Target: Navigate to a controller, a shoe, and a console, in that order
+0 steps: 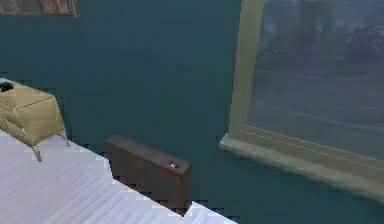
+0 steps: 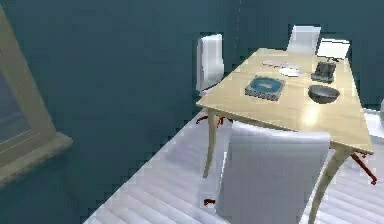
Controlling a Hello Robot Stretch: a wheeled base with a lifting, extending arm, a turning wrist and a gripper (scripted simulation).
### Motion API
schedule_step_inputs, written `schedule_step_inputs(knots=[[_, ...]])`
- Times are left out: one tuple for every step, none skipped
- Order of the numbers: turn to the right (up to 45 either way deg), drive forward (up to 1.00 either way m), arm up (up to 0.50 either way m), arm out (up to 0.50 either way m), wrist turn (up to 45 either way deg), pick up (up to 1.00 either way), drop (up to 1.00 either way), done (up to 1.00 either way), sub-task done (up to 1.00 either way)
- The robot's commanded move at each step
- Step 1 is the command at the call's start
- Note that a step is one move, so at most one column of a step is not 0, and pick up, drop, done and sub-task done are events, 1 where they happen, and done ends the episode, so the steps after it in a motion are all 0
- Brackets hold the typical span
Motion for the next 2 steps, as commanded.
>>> schedule_step_inputs(knots=[[-45.0,0.0,0.0,0.0,0.0,0.0,0.0,0.0,0.0],[-3.0,0.0,0.0,0.0,0.0,0.0,0.0,0.0,0.0]])
